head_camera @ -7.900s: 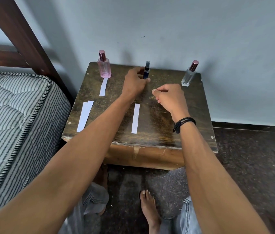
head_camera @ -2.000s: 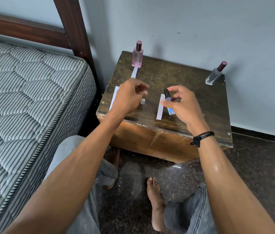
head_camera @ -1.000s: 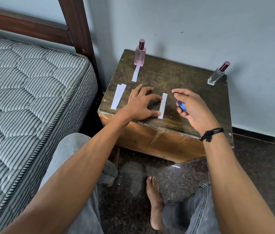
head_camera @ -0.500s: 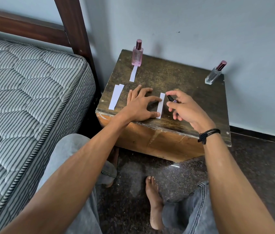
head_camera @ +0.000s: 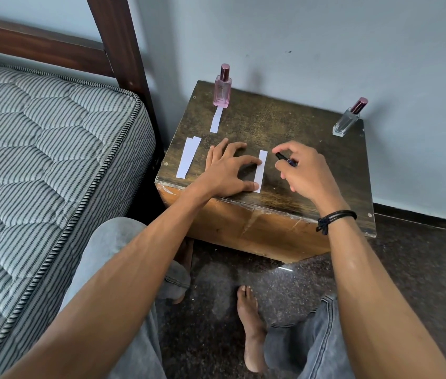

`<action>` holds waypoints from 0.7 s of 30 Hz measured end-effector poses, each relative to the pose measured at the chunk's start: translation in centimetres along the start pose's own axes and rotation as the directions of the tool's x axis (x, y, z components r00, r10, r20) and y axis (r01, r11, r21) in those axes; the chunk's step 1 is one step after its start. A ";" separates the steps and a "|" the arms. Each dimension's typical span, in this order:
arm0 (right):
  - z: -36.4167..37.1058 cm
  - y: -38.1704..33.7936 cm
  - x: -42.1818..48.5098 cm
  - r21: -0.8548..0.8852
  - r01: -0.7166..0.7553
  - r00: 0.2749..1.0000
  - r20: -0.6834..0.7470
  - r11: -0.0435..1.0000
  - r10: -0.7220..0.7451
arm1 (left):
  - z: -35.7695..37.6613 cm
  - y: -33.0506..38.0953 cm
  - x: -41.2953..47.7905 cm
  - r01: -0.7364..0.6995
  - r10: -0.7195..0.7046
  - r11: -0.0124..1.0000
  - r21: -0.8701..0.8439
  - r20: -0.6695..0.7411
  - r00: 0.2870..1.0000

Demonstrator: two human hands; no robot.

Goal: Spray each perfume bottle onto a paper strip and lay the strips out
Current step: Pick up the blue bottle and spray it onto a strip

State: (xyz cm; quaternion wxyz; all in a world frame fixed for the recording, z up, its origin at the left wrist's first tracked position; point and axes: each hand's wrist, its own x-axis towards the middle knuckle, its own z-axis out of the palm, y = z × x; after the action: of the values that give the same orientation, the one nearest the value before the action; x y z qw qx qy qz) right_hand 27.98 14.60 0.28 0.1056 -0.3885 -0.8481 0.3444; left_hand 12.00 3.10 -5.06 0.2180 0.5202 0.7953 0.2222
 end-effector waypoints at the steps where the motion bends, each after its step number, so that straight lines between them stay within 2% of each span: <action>1: 0.1 0.1 0.1 0.007 0.002 1.000 -0.003 1.000 -0.002 | -0.1 0.0 0.0 0.003 -0.003 1.000 0.000 0.002 1.000; 6: 0.9 0.4 0.1 -0.056 0.029 1.000 0.007 0.998 -0.029 | -0.1 0.1 0.0 0.009 -0.008 1.000 -0.013 0.013 1.000; 11: 1.8 0.4 0.0 -0.212 0.058 0.998 -0.016 0.975 -0.063 | -0.2 0.1 0.0 0.011 -0.011 1.000 -0.005 0.015 1.000; 17: 3.1 0.8 0.2 -0.174 0.131 0.987 -0.068 0.976 -0.144 | -0.2 0.1 0.0 0.019 -0.019 1.000 -0.008 0.018 1.000; 21: 4.1 1.3 -0.1 -0.222 0.155 0.976 -0.116 0.963 -0.183 | -0.1 0.2 0.0 0.028 -0.028 1.000 -0.007 0.014 1.000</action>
State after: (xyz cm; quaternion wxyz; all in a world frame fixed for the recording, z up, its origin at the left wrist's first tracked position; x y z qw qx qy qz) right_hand 26.98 13.11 -3.66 0.1501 -0.3461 -0.9009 0.2145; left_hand 12.03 3.15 -4.88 0.2284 0.5097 0.8002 0.2185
